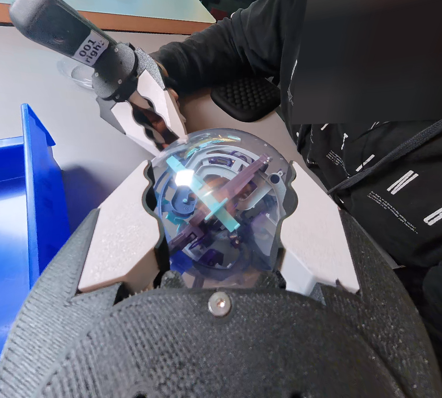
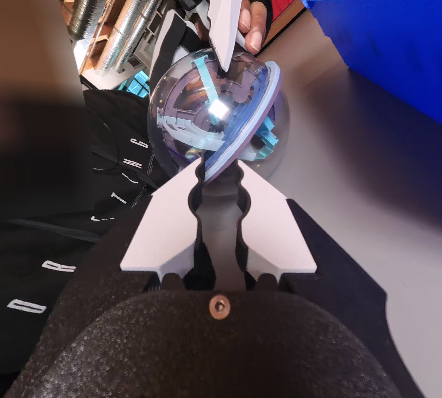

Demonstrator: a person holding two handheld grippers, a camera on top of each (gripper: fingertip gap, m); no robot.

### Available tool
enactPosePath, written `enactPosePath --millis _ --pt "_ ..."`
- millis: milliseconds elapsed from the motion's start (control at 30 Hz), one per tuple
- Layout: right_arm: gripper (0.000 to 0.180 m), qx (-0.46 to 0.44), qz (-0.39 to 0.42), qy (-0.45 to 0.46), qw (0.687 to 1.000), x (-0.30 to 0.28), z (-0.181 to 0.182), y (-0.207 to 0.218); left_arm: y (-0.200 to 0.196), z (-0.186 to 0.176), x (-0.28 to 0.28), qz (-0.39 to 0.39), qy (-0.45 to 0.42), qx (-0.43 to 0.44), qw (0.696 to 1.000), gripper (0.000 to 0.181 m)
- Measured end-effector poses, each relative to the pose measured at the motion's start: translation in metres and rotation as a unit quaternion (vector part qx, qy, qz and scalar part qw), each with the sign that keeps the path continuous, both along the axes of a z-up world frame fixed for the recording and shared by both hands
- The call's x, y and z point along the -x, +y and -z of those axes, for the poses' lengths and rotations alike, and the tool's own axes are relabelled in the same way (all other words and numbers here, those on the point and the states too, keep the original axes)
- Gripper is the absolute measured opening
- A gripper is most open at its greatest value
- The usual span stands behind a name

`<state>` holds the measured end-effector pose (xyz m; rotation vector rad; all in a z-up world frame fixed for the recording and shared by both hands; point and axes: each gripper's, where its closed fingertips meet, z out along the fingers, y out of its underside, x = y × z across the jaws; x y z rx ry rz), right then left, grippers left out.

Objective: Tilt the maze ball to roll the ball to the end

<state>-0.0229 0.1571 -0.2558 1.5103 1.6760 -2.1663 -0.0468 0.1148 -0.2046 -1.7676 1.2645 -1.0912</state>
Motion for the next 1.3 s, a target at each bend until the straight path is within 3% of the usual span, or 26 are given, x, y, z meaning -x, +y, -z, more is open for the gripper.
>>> enactPosePath --millis 100,300,500,633,767,933,1100,1300 --pt "0.012 0.027 0.007 -0.017 0.999 0.000 0.002 0.001 0.000 0.000 0.001 0.000 -0.001 0.003 1.000 0.109" --pt "0.009 0.077 0.026 -0.053 0.995 0.001 0.004 0.005 0.003 0.000 0.000 -0.020 0.001 0.007 1.000 0.109" --pt "0.008 0.110 0.057 -0.073 0.990 0.006 0.005 0.012 0.011 -0.005 0.020 -0.137 0.005 -0.026 0.990 0.112" --pt "0.008 0.118 0.076 -0.079 0.987 0.008 0.006 0.014 0.002 -0.010 0.035 -0.259 -0.019 -0.039 0.965 0.125" --pt "0.008 0.130 0.103 -0.083 0.983 0.008 0.006 0.014 -0.012 0.008 0.042 -0.378 -0.005 -0.045 0.925 0.140" --pt "0.008 0.123 0.134 -0.082 0.980 0.006 0.004 0.007 -0.013 0.032 0.032 -0.468 0.018 -0.059 0.882 0.155" --pt "0.008 0.114 0.157 -0.080 0.978 0.000 0.004 -0.001 -0.003 0.038 0.032 -0.479 0.053 -0.058 0.874 0.158" --pt "0.009 0.095 0.143 -0.067 0.983 -0.009 0.003 -0.016 -0.005 0.040 0.031 -0.392 0.054 -0.056 0.917 0.158"
